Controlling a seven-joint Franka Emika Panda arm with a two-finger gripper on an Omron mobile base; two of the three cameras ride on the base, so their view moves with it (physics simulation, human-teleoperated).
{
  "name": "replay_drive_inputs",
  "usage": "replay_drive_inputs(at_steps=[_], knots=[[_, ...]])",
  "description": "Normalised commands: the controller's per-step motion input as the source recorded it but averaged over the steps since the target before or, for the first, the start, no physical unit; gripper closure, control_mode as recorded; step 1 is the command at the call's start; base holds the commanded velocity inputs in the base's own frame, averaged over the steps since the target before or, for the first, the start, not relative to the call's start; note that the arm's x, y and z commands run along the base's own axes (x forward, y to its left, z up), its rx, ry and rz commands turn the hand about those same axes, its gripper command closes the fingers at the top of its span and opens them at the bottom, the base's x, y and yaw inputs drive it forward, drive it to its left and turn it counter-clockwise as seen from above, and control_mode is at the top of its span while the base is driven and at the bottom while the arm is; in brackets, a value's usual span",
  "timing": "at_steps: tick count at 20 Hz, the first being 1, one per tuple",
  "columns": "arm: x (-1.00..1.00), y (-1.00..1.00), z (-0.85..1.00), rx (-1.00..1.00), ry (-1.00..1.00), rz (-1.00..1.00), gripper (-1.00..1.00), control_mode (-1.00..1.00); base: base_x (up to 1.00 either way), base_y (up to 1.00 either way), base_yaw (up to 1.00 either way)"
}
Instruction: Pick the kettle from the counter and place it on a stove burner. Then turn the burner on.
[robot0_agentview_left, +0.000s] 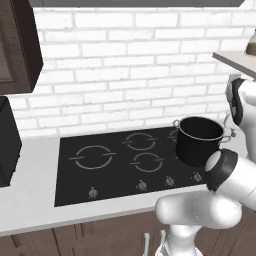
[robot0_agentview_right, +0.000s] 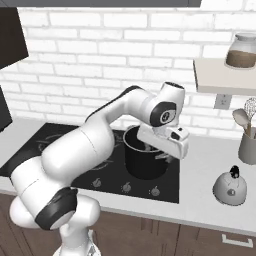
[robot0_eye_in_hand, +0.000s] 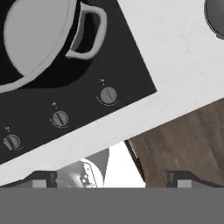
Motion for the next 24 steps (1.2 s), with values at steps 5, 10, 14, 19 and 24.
replay_drive_inputs(at_steps=[5, 10, 14, 19, 24], knots=[[0.01, -0.7, 0.0, 0.05, -0.11, -0.08, -1.0, -1.0, 0.0, 0.0, 0.0], [0.01, -0.48, -0.1, 0.03, -0.14, -0.05, -1.0, -1.0, 0.0, 0.0, 0.0], [0.19, 0.01, -0.33, -0.11, 0.0, 0.0, -1.0, -1.0, 0.0, 0.0, 0.0], [0.37, 0.05, -0.22, -0.24, 0.0, 0.06, -1.0, -1.0, 0.0, 0.0, 0.0], [0.17, -0.01, -0.08, -0.22, -0.07, 0.12, -1.0, -1.0, 0.0, 0.0, 0.0]])
